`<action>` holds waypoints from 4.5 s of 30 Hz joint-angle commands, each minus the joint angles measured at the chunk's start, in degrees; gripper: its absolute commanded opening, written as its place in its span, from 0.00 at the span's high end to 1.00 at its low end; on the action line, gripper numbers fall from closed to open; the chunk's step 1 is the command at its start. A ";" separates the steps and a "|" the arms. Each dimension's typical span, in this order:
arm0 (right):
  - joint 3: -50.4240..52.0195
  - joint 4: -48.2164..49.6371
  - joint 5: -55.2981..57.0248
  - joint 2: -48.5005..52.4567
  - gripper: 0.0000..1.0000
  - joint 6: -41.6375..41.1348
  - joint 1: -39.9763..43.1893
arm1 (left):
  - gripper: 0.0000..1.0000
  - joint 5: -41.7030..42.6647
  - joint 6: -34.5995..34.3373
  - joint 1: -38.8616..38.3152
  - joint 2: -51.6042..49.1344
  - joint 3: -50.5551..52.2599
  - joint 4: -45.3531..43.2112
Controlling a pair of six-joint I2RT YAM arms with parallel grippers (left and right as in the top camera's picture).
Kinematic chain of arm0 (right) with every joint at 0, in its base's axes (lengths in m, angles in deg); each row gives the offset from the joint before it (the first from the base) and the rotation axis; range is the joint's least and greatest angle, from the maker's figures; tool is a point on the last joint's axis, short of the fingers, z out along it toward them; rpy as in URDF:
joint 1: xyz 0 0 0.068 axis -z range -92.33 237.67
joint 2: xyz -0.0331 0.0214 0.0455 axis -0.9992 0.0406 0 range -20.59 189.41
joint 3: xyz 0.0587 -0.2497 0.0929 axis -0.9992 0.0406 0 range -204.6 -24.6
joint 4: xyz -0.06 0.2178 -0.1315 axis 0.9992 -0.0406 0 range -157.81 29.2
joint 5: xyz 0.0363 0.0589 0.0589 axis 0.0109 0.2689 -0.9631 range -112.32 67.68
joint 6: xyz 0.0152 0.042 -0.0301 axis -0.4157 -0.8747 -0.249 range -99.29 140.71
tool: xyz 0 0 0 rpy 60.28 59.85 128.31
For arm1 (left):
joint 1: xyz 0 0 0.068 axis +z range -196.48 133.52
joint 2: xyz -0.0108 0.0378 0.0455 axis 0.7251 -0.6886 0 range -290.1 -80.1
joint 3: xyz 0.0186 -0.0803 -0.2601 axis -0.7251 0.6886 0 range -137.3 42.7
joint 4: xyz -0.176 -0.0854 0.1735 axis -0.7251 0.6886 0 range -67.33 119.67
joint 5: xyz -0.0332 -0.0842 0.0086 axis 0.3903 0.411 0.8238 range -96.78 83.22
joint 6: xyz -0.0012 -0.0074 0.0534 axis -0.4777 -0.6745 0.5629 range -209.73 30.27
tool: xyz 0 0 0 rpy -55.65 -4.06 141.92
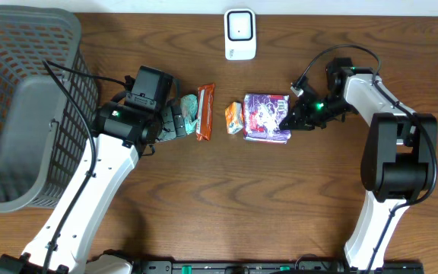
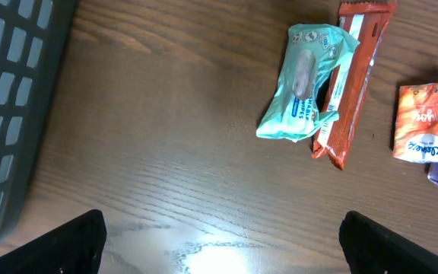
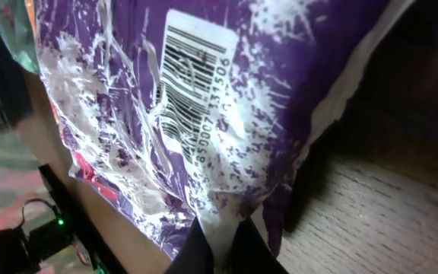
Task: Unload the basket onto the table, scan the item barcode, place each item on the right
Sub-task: 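Grasp the purple package with the right gripper and lift it, then carry the purple package up to the white scanner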
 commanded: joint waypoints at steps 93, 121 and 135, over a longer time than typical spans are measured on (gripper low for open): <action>-36.92 -17.84 45.81 -2.89 0.03 -18.67 -18.69 | 0.02 -0.96 -0.74 0.09 -0.02 -0.57 0.37; -15.96 -10.58 -6.19 18.34 0.71 12.61 2.40 | 0.02 -0.96 -0.74 0.09 -0.02 -0.57 0.37; -25.46 3.93 -5.77 1.14 0.99 -14.53 0.20 | 0.02 -0.96 -0.74 0.09 -0.02 -0.57 0.37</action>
